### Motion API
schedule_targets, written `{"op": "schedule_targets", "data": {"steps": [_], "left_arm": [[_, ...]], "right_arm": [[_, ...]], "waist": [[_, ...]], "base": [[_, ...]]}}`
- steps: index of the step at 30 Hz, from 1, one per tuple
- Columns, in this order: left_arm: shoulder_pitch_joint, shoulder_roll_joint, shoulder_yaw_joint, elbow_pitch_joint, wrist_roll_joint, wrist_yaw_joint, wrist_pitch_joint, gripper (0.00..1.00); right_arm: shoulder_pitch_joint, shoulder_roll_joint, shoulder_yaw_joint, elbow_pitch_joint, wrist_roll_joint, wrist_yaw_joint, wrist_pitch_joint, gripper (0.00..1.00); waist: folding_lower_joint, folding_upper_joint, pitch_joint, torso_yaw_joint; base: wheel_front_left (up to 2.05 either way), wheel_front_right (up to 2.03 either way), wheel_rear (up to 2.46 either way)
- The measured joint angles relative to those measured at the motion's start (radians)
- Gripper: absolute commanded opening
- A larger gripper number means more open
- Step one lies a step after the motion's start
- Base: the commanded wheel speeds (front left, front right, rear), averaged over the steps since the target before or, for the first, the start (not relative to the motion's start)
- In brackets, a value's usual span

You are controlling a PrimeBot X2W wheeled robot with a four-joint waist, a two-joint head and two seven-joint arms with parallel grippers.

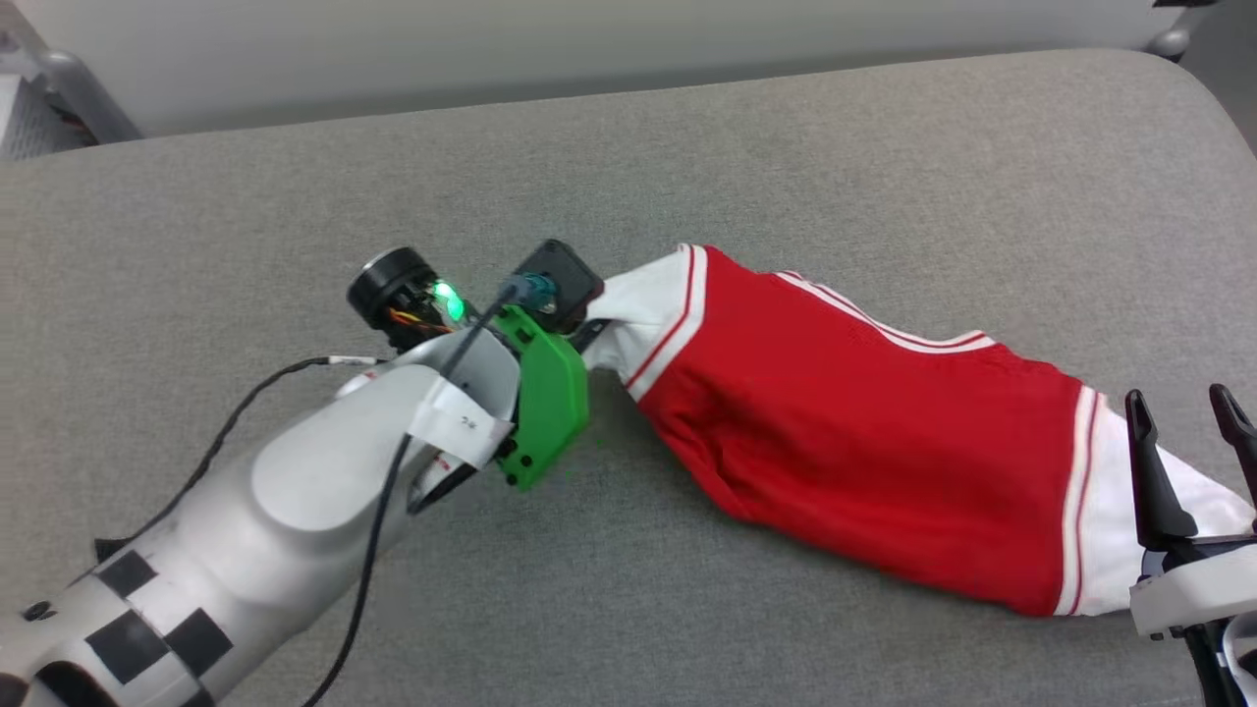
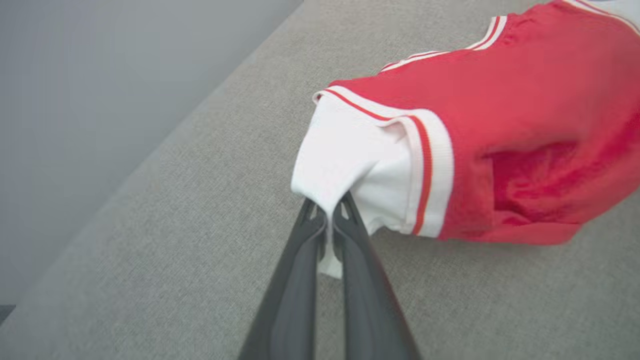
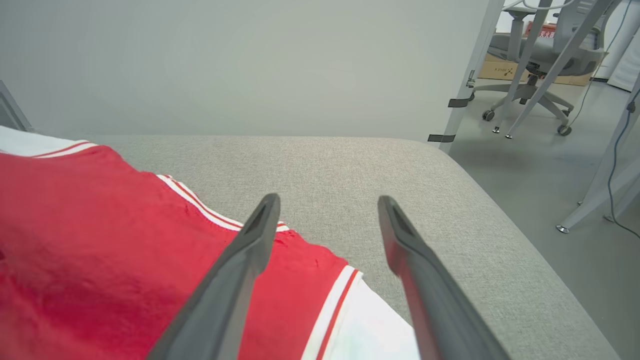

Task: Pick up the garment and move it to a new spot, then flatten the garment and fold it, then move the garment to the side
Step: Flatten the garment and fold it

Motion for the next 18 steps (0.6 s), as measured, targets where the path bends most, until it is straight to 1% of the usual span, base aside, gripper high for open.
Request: {"op": "schedule_targets", "data": {"steps": [5, 10, 14, 18], "left_arm": [[0.037, 0.117, 0.062, 0.004, -0.029, 0.058, -0.048, 0.00], [0.142, 0.230, 0.094, 0.018, -0.082, 0.111, -0.067, 0.00], [0.230, 0.265, 0.104, 0.045, -0.131, 0.127, -0.068, 0.00], [0.300, 0.267, 0.100, 0.085, -0.170, 0.128, -0.069, 0.00]], "right_arm": [[0.016, 0.005, -0.004, -0.010, -0.002, 0.000, 0.003, 1.00], [0.025, 0.006, -0.012, -0.015, -0.002, 0.000, 0.011, 1.00], [0.026, 0.006, -0.013, -0.015, -0.002, 0.000, 0.012, 1.00], [0.026, 0.006, -0.014, -0.015, -0.001, 0.000, 0.017, 1.00]], "waist": [[0.0000, 0.0000, -0.022, 0.038], [0.0000, 0.0000, -0.028, 0.061], [0.0000, 0.0000, -0.018, 0.065], [0.0001, 0.0000, -0.008, 0.064]], "base": [[0.00, 0.00, 0.00], [0.00, 0.00, 0.00], [0.00, 0.00, 0.00], [0.00, 0.00, 0.00]]}}
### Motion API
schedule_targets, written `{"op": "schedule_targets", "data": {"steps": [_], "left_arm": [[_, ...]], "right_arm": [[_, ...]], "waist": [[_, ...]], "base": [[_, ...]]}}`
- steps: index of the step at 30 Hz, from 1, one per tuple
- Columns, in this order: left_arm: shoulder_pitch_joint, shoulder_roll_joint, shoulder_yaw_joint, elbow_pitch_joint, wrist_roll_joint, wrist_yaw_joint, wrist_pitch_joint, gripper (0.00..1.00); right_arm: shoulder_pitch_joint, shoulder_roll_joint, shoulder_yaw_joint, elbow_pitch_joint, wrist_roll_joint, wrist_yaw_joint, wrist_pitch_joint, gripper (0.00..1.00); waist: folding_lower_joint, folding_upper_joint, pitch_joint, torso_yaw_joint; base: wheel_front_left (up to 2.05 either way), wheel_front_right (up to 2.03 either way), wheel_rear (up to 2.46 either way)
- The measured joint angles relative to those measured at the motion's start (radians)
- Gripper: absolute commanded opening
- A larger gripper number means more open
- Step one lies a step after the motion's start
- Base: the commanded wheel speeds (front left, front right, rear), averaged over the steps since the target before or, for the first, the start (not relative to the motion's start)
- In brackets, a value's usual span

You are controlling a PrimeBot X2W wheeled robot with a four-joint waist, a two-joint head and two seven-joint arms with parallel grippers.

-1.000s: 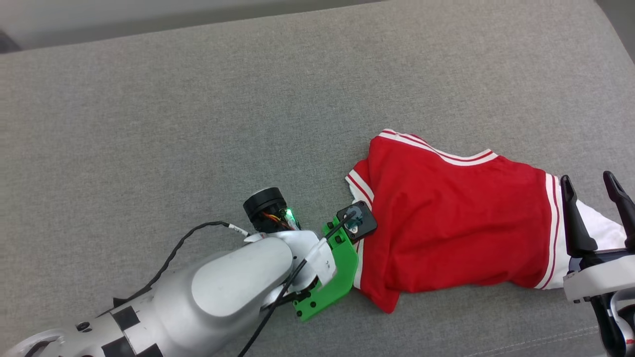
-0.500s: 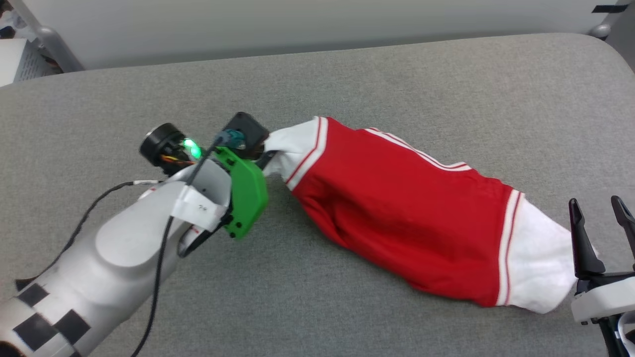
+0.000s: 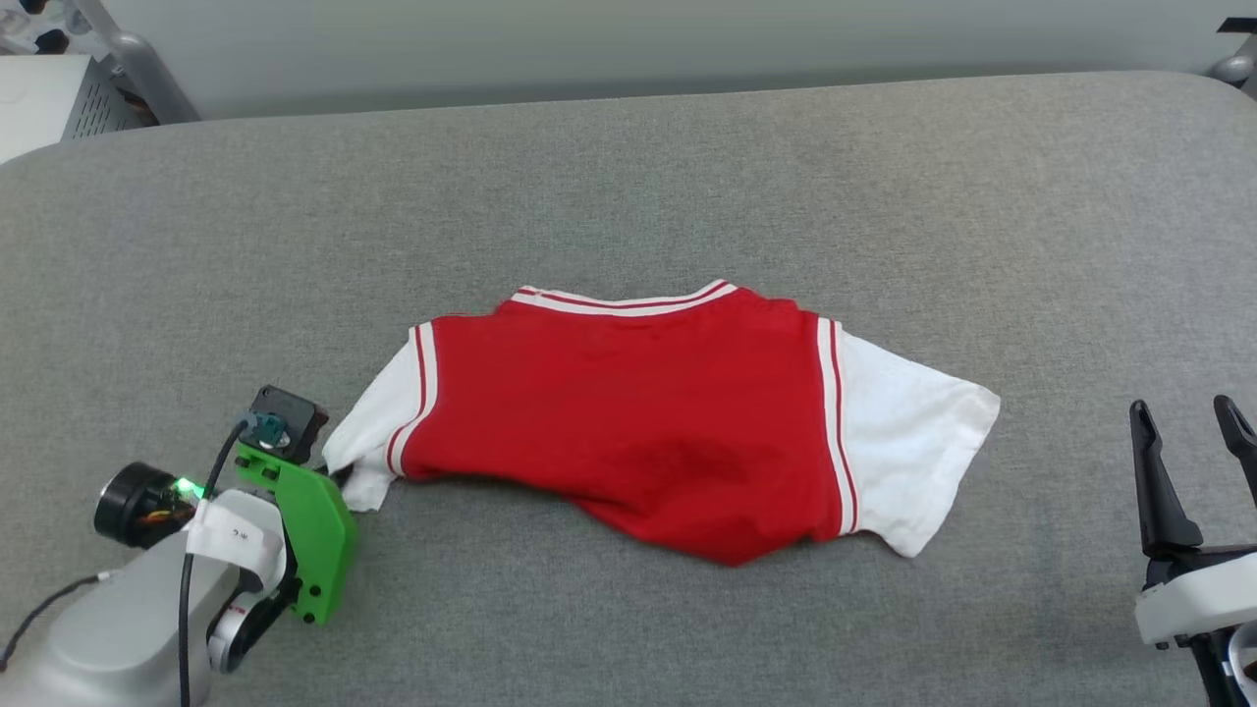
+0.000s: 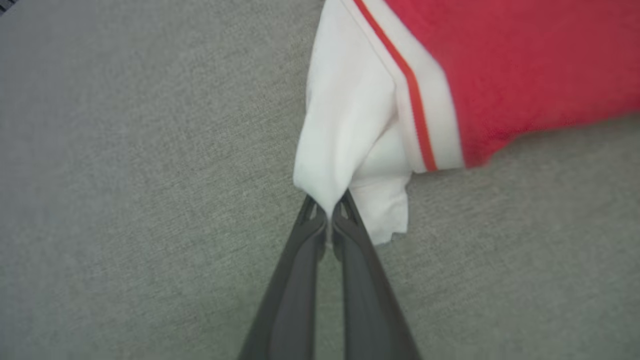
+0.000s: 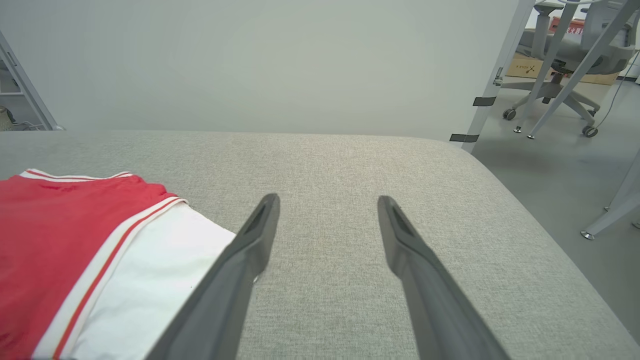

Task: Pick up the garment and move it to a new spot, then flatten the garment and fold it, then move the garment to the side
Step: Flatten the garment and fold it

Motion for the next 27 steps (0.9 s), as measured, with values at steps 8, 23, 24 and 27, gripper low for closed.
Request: {"op": "schedule_targets", "data": {"steps": [8, 23, 24, 27], "left_arm": [[0.039, -0.057, 0.012, 0.051, -0.047, 0.003, -0.053, 1.00], [0.220, -0.116, 0.307, -0.228, 0.121, 0.330, -0.367, 1.00], [0.243, -0.123, 0.349, -0.268, 0.157, 0.352, -0.367, 1.00], [0.350, -0.162, 0.467, -0.397, 0.273, 0.401, -0.367, 1.00]], "right_arm": [[0.002, 0.000, -0.006, 0.005, 0.000, 0.000, 0.009, 1.00], [0.041, -0.016, -0.012, -0.029, 0.000, 0.000, 0.038, 1.00], [0.039, -0.026, -0.011, -0.036, 0.000, 0.000, 0.041, 1.00], [0.003, -0.083, -0.004, -0.066, 0.003, 0.000, 0.068, 1.00]], "waist": [[0.0000, 0.0000, -0.005, 0.006], [-0.0001, 0.0000, -0.100, 0.045], [-0.0002, 0.0000, -0.101, 0.049], [-0.0001, 0.0000, -0.104, 0.060]], "base": [[0.00, 0.00, 0.00], [0.00, 0.00, 0.00], [0.00, 0.00, 0.00], [0.00, 0.00, 0.00]]}}
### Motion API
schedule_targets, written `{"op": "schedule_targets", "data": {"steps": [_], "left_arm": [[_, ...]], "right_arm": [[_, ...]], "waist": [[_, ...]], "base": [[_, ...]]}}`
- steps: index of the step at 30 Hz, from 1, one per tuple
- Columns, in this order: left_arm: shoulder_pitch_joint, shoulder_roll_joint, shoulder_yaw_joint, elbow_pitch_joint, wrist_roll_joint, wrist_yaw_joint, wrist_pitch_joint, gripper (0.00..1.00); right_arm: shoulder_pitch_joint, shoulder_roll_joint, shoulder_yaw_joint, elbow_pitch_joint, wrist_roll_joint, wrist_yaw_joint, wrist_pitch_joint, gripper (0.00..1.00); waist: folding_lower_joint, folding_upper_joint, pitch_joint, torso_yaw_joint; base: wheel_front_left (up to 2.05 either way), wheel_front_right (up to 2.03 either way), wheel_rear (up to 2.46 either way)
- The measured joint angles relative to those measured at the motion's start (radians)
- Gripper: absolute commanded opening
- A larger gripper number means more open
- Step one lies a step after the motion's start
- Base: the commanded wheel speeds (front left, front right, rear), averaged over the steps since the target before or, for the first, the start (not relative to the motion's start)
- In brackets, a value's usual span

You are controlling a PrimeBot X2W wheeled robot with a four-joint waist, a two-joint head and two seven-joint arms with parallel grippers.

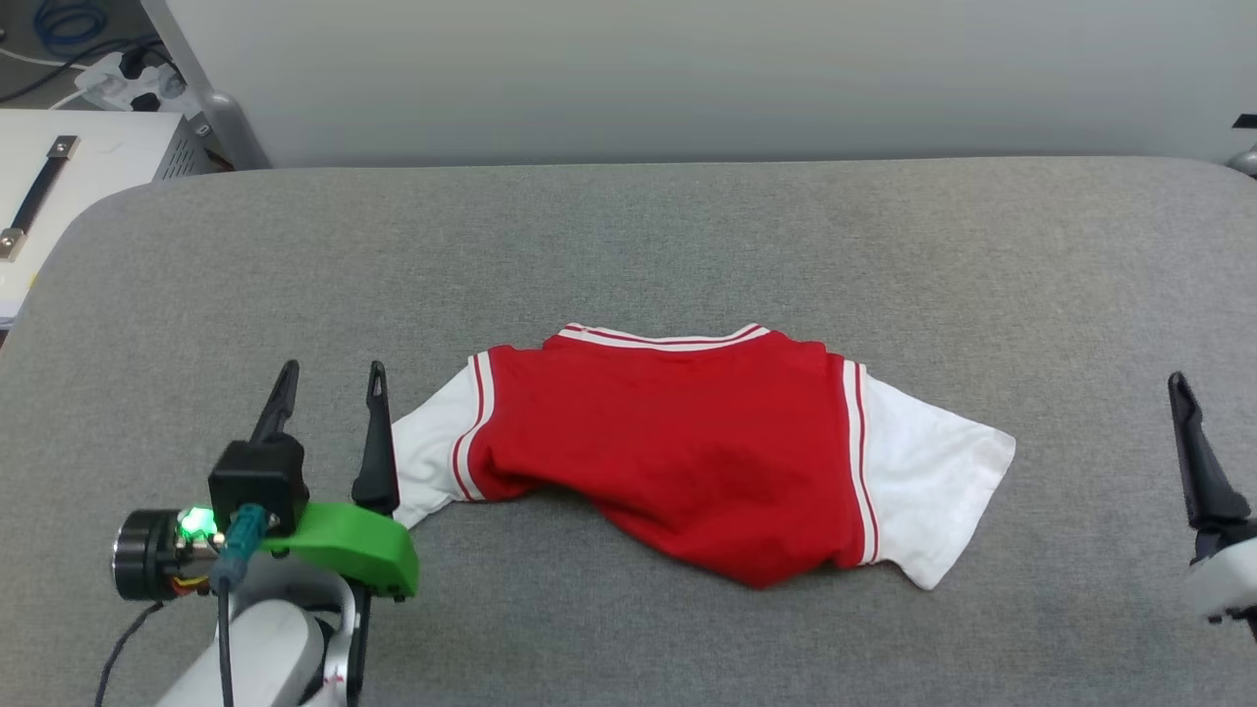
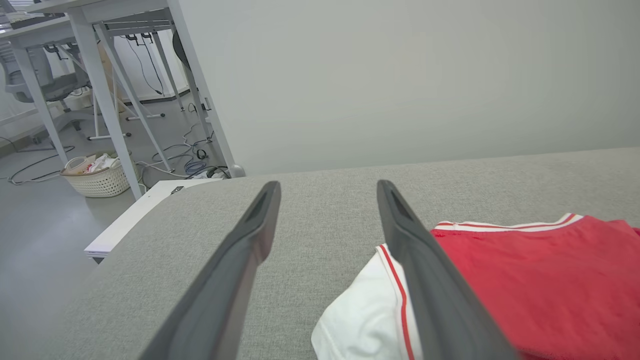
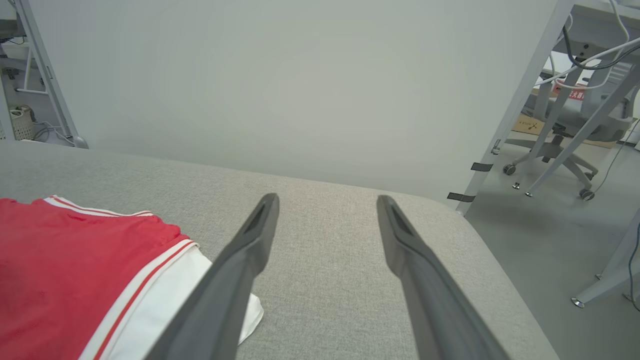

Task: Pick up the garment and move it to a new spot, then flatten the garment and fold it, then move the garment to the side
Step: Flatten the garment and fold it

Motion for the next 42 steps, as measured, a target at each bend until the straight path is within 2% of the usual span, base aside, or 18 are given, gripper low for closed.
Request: {"op": "schedule_targets", "data": {"steps": [3, 6, 9, 13, 18, 23, 30, 35, 36, 37, 42], "left_arm": [[0.105, -0.051, 0.074, -0.079, 0.096, 0.009, 0.000, 1.00], [0.170, -0.091, 0.130, -0.110, 0.164, -0.002, 0.000, 1.00], [0.201, -0.136, 0.181, -0.130, 0.223, -0.029, 0.000, 1.00], [0.213, -0.195, 0.228, -0.139, 0.282, -0.074, 0.000, 1.00], [0.213, -0.253, 0.276, -0.139, 0.340, -0.122, 0.000, 1.00], [0.210, -0.309, 0.318, -0.141, 0.390, -0.165, 0.000, 1.00], [0.205, -0.366, 0.367, -0.140, 0.439, -0.210, 0.000, 1.00], [0.202, -0.394, 0.402, -0.135, 0.463, -0.239, 0.000, 1.00], [0.202, -0.397, 0.410, -0.133, 0.466, -0.243, 0.000, 1.00], [0.202, -0.400, 0.418, -0.131, 0.470, -0.249, 0.000, 1.00], [0.204, -0.413, 0.442, -0.115, 0.492, -0.274, 0.000, 1.00]], "right_arm": [[-0.070, -0.078, 0.045, -0.020, 0.022, 0.000, 0.071, 1.00], [-0.148, -0.158, 0.128, -0.025, 0.103, 0.000, 0.199, 1.00], [-0.227, -0.282, 0.302, -0.022, 0.220, 0.000, 0.449, 1.00], [-0.314, -0.386, 0.455, -0.020, 0.370, 0.000, 0.752, 1.00], [-0.432, -0.449, 0.558, 0.033, 0.438, 0.000, 0.943, 1.00], [-0.503, -0.453, 0.643, 0.137, 0.463, 0.000, 1.004, 1.00], [-0.559, -0.416, 0.757, 0.253, 0.468, 0.000, 0.968, 1.00], [-0.581, -0.432, 0.813, 0.277, 0.505, -0.001, 0.933, 1.00], [-0.587, -0.433, 0.819, 0.283, 0.511, -0.001, 0.917, 0.43], [-0.592, -0.435, 0.830, 0.285, 0.511, 0.000, 0.896, 0.00], [-0.600, -0.423, 0.824, 0.312, 0.553, 0.000, 0.765, 0.00]], "waist": [[0.0000, 0.0000, 0.003, 0.010], [0.0000, 0.0000, 0.009, 0.022], [0.0000, 0.0000, 0.021, 0.035], [0.0000, 0.0000, 0.042, 0.055], [0.0000, 0.0000, 0.079, 0.080], [0.0000, 0.0000, 0.128, 0.105], [0.0001, 0.0000, 0.195, 0.132], [0.0001, 0.0000, 0.222, 0.145], [0.0001, 0.0000, 0.222, 0.144], [0.0001, 0.0000, 0.221, 0.142], [0.0001, 0.0000, 0.196, 0.130]], "base": [[0.00, 0.00, 0.00], [0.00, 0.00, 0.00], [0.00, 0.00, 0.00], [0.00, 0.00, 0.00], [0.00, 0.00, 0.00], [0.00, 0.00, 0.00], [0.00, 0.00, 0.00], [0.00, 0.00, 0.00], [0.00, 0.00, 0.00], [0.00, 0.00, 0.00], [0.00, 0.00, 0.00]]}}
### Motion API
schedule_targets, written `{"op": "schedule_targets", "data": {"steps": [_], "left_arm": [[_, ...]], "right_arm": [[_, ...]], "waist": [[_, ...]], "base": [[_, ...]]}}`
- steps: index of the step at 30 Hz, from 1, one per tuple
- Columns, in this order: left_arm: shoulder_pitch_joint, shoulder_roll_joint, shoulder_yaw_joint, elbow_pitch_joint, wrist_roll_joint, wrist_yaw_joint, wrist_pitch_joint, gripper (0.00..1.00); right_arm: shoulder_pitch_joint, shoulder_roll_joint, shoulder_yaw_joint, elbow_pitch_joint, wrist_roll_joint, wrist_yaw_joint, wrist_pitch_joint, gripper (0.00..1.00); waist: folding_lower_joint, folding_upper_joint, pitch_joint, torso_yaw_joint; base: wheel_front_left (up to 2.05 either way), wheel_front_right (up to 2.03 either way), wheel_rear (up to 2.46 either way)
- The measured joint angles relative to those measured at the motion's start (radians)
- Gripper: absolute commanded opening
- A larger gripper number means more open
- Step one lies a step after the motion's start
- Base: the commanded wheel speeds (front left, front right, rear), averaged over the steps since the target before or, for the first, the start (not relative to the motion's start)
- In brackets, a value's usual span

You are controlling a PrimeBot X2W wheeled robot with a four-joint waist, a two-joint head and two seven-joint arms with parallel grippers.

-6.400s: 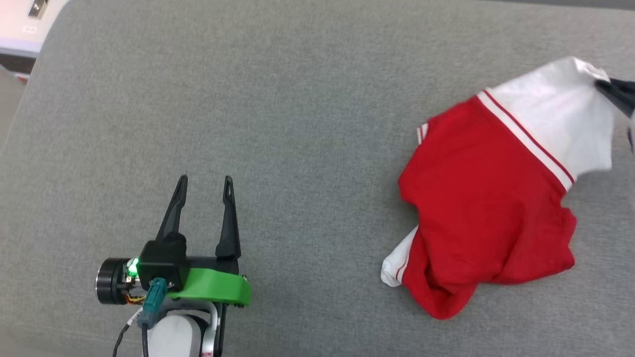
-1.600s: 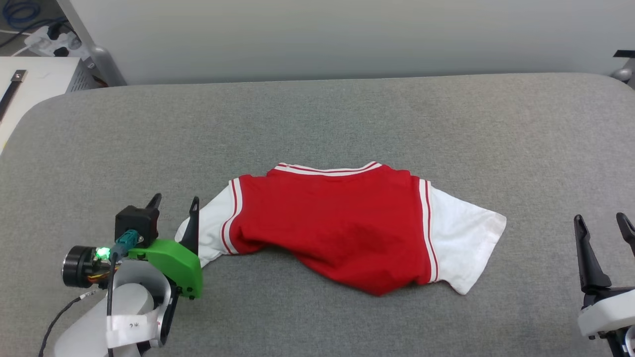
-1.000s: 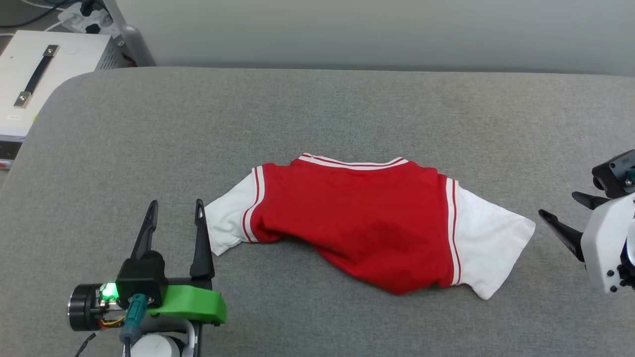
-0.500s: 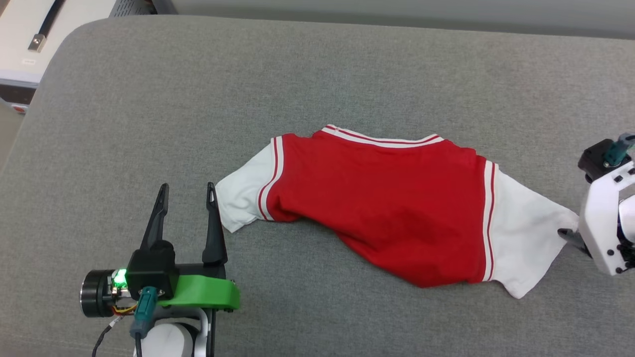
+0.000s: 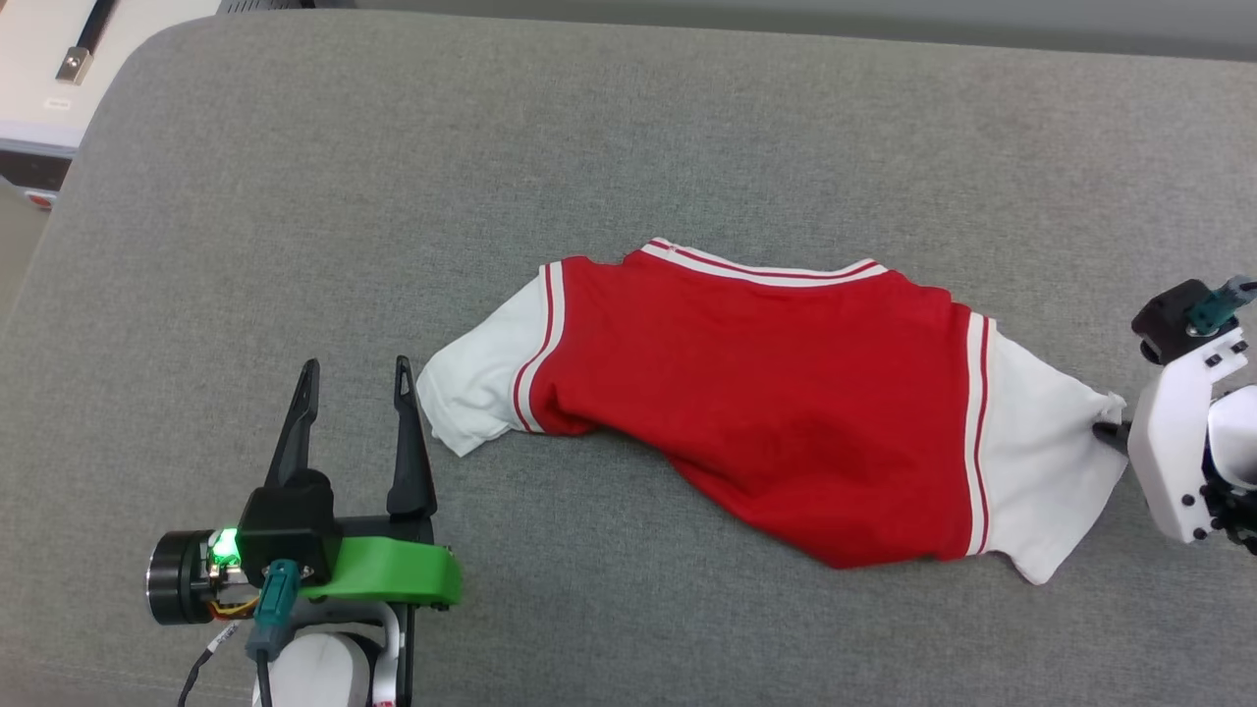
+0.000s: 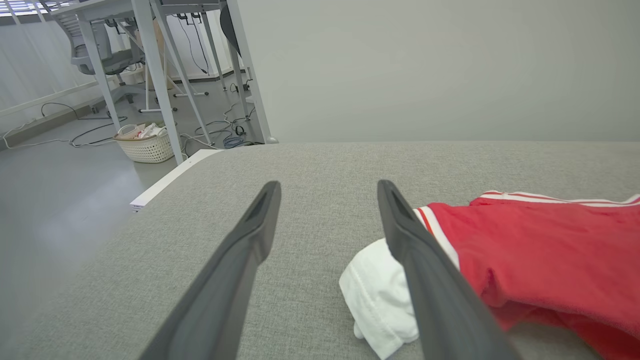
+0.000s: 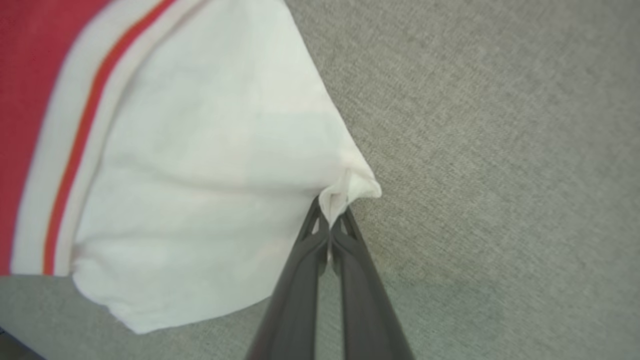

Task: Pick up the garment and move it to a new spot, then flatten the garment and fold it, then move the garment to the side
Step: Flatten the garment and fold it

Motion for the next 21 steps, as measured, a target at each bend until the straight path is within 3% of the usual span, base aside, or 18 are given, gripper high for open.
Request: {"op": "schedule_targets", "data": {"steps": [5, 12, 21], "left_arm": [[0.011, -0.004, 0.024, 0.009, 0.013, -0.019, 0.000, 1.00], [0.041, -0.009, 0.047, 0.018, 0.023, -0.044, 0.000, 1.00], [0.051, -0.012, 0.055, 0.036, 0.038, -0.076, 0.000, 1.00]], "right_arm": [[0.022, -0.046, -0.052, 0.019, 0.040, 0.000, -0.087, 0.00], [0.179, -0.131, -0.116, 0.046, 0.095, 0.000, -0.115, 0.00], [0.372, -0.130, -0.189, 0.162, 0.114, 0.000, -0.119, 0.00]], "waist": [[0.0000, 0.0000, -0.041, -0.018], [0.0000, 0.0000, -0.095, -0.046], [0.0000, 0.0000, -0.134, -0.065]], "base": [[0.00, 0.00, 0.00], [0.00, 0.00, 0.00], [0.00, 0.00, 0.00]]}}
